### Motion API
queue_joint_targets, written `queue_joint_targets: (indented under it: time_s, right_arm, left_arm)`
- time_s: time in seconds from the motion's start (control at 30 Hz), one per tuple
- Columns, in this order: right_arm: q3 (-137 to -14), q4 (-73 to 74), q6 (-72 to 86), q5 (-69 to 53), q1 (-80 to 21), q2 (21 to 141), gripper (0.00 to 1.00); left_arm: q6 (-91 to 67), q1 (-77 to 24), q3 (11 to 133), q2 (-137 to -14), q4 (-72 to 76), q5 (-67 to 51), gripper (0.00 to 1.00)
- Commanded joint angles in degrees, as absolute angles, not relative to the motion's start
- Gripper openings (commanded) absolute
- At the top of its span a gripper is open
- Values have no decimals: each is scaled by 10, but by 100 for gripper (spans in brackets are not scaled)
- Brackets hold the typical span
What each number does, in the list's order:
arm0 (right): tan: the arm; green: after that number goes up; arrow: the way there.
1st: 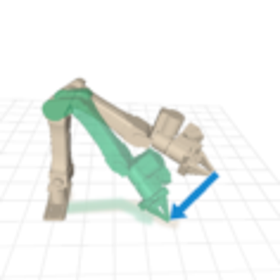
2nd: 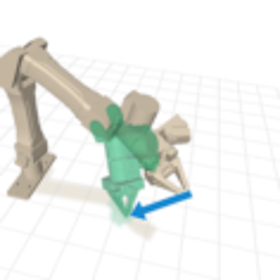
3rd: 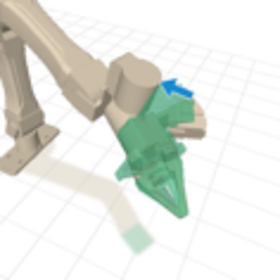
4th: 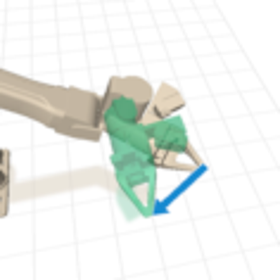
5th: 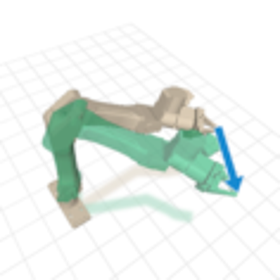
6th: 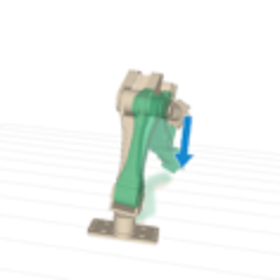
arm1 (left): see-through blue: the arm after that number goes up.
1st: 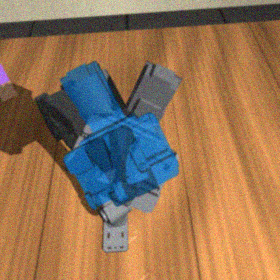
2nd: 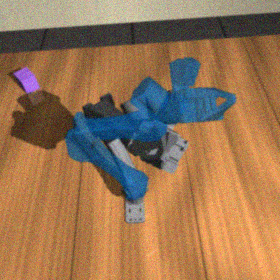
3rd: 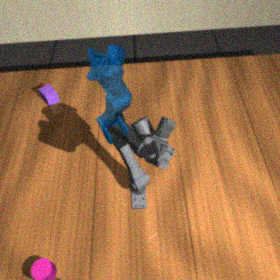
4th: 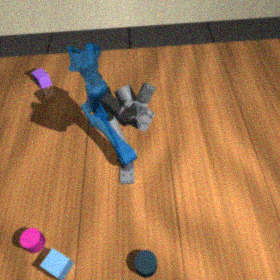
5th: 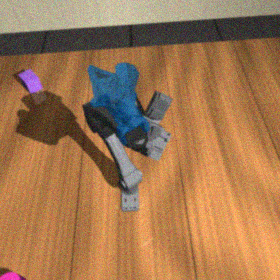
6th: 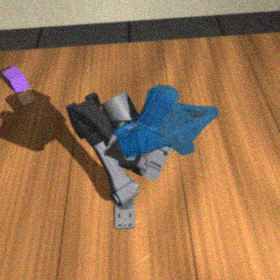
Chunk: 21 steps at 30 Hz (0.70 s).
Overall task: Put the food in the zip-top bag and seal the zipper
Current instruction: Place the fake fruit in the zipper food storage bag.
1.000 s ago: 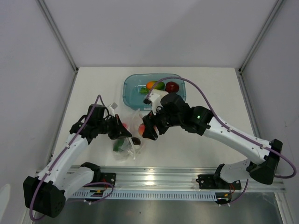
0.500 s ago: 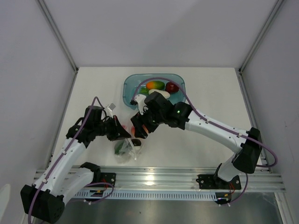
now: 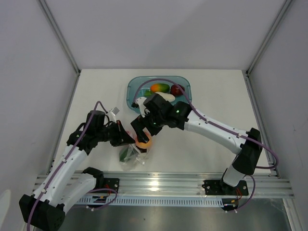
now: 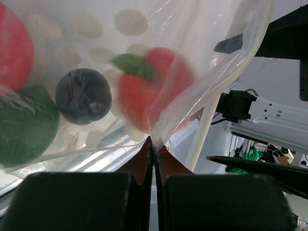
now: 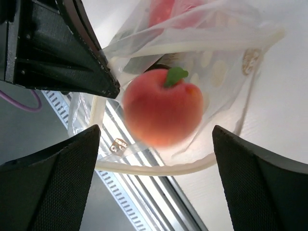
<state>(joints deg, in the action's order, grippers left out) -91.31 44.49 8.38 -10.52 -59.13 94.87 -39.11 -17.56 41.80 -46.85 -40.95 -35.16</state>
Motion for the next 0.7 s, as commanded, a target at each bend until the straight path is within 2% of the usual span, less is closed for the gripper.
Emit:
queue_joint_targets:
  time_s: [0.0,0.17,0.27,0.37,0.67]
  right_arm:
    - [-975,520,93,-84,-595,952,99]
    - [-1017,600,102,-40,-594,948,99]
    - [-1027,600,126,0,-591,935,100]
    - [-1015,575,180,44,-573,920,99]
    - [-936,432,360,7,-449,870,100]
  left_arm:
    - [-404,-186,423,-453,-402,-347,0]
    - [-410,-189,424,-439,-407,-330,1]
    - [-408,-198,424,-438,-417,-323,0]
    - [-411,-205,402,-431,-421,-323,1]
    - [-376,-208,374,-410,-434,-276,1]
